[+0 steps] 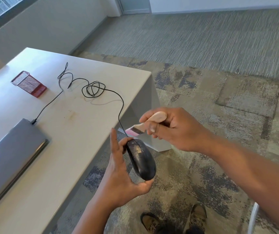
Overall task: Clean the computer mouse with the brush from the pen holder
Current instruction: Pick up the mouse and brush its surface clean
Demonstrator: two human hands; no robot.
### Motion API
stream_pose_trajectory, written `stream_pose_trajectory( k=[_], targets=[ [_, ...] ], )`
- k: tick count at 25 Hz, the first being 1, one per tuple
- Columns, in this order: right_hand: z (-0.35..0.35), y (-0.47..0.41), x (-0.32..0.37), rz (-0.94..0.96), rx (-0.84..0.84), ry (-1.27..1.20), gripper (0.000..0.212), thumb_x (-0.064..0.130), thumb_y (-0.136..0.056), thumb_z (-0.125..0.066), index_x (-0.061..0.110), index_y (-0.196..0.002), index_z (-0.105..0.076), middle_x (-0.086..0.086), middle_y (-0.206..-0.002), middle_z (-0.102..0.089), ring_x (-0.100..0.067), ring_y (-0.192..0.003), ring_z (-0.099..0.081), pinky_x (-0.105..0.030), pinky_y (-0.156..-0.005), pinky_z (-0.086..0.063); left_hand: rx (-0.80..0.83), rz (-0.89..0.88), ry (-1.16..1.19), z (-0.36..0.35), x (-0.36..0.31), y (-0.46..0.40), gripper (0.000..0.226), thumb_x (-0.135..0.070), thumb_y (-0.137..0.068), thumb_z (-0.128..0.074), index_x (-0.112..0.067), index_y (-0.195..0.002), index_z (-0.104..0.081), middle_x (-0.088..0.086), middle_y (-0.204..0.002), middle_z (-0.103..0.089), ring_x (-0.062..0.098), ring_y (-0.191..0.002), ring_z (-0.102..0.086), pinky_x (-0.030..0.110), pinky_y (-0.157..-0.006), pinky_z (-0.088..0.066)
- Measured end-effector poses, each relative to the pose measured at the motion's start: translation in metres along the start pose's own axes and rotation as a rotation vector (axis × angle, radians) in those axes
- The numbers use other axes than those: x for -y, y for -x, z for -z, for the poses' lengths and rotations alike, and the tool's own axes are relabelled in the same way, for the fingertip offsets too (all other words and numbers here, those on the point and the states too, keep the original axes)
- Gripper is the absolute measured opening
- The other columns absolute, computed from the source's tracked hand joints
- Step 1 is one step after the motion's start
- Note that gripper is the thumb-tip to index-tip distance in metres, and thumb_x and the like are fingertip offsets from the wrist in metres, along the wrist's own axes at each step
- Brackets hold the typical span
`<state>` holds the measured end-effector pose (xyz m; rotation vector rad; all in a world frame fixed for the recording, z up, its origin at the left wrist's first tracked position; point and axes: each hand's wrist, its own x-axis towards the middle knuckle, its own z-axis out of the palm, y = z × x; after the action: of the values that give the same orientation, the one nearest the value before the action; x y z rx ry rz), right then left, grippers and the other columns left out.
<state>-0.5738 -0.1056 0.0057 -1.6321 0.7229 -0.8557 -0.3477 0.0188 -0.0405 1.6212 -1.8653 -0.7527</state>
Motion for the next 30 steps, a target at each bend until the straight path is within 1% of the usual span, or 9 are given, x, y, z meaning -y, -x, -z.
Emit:
stream_pose_trajectory(
  k=[4,7,9,13,16,19,23,27,30],
  targets=[
    [-0.001,-0.002,0.008,0.077,0.164,0.264,0.010,0.028,-0.096,-0.070,0.030,-0.103,-0.077,0.004,-0.070,-0.071,-0.006,-0.054,-0.054,-0.019,-0.051,-0.043,-0.007,0.053,0.021,0.002,0.002,0.002,0.167,-0.048,-0.063,-0.098,-0.045,-0.164,0.036,-0.020,-0.160,-0.043,0.011,-0.152,-0.047,0.023,-0.120,-0.032],
    [-0.003,-0.002,0.012,0.078,0.226,0.339,0.012,0.027,-0.098,-0.069,0.031,-0.106,-0.077,0.003,-0.076,-0.074,-0.015,-0.064,-0.065,-0.036,-0.059,-0.053,-0.008,0.080,0.039,0.002,0.003,0.002,0.168,-0.044,-0.063,-0.099,-0.045,-0.164,0.035,-0.017,-0.156,-0.047,0.009,-0.149,-0.050,0.008,-0.117,-0.032],
    [-0.004,-0.001,0.014,0.081,0.267,0.366,0.015,0.026,-0.098,-0.069,0.031,-0.109,-0.077,0.006,-0.076,-0.074,-0.015,-0.066,-0.065,-0.036,-0.061,-0.054,-0.005,0.079,0.043,0.003,0.003,0.002,0.168,-0.042,-0.063,-0.099,-0.045,-0.165,0.034,-0.014,-0.155,-0.048,0.008,-0.148,-0.050,0.004,-0.116,-0.031],
    [-0.003,0.000,0.019,0.098,0.305,0.376,0.018,0.020,-0.096,-0.072,0.028,-0.110,-0.078,0.019,-0.067,-0.066,-0.005,-0.055,-0.055,-0.013,-0.053,-0.037,-0.003,0.047,0.021,0.005,0.002,0.003,0.167,-0.044,-0.063,-0.097,-0.045,-0.164,0.035,-0.022,-0.153,-0.045,0.008,-0.148,-0.049,0.018,-0.118,-0.034],
    [0.001,0.003,0.022,0.116,0.333,0.349,0.019,0.014,-0.094,-0.073,0.023,-0.110,-0.079,0.031,-0.063,-0.061,0.004,-0.058,-0.058,-0.007,-0.057,-0.038,-0.009,0.027,-0.006,0.007,0.003,0.003,0.165,-0.047,-0.064,-0.095,-0.043,-0.164,0.036,-0.030,-0.150,-0.043,0.006,-0.147,-0.048,0.023,-0.117,-0.033],
    [0.005,0.008,0.023,0.084,0.371,0.314,0.020,0.013,-0.094,-0.073,0.025,-0.109,-0.080,0.024,-0.068,-0.066,-0.002,-0.062,-0.062,-0.012,-0.058,-0.041,-0.021,0.046,-0.005,0.008,0.004,0.004,0.164,-0.049,-0.063,-0.094,-0.045,-0.164,0.035,-0.022,-0.152,-0.044,0.011,-0.146,-0.050,0.024,-0.119,-0.033],
    [0.018,0.016,0.020,-0.003,0.406,0.241,0.028,0.005,-0.094,-0.070,0.025,-0.110,-0.079,0.015,-0.081,-0.075,-0.005,-0.075,-0.070,-0.019,-0.065,-0.052,-0.023,0.050,-0.002,0.009,0.008,0.004,0.164,-0.049,-0.064,-0.095,-0.042,-0.167,0.032,-0.014,-0.154,-0.046,0.013,-0.147,-0.050,0.012,-0.119,-0.031],
    [0.036,0.023,0.009,-0.078,0.451,0.243,0.027,0.006,-0.094,-0.070,0.027,-0.108,-0.079,0.009,-0.089,-0.077,-0.012,-0.085,-0.072,-0.029,-0.076,-0.059,-0.024,0.045,0.001,0.008,0.010,0.003,0.166,-0.051,-0.064,-0.098,-0.040,-0.168,0.031,-0.023,-0.153,-0.043,0.010,-0.146,-0.050,0.023,-0.119,-0.034],
    [0.048,0.026,-0.002,-0.167,0.459,0.250,0.022,0.006,-0.090,-0.077,0.025,-0.101,-0.080,0.013,-0.086,-0.076,0.000,-0.080,-0.071,-0.017,-0.071,-0.052,-0.027,0.054,0.002,0.010,0.012,0.001,0.168,-0.050,-0.061,-0.100,-0.041,-0.168,0.030,-0.033,-0.152,-0.038,0.003,-0.146,-0.048,0.012,-0.120,-0.030]
  ],
)
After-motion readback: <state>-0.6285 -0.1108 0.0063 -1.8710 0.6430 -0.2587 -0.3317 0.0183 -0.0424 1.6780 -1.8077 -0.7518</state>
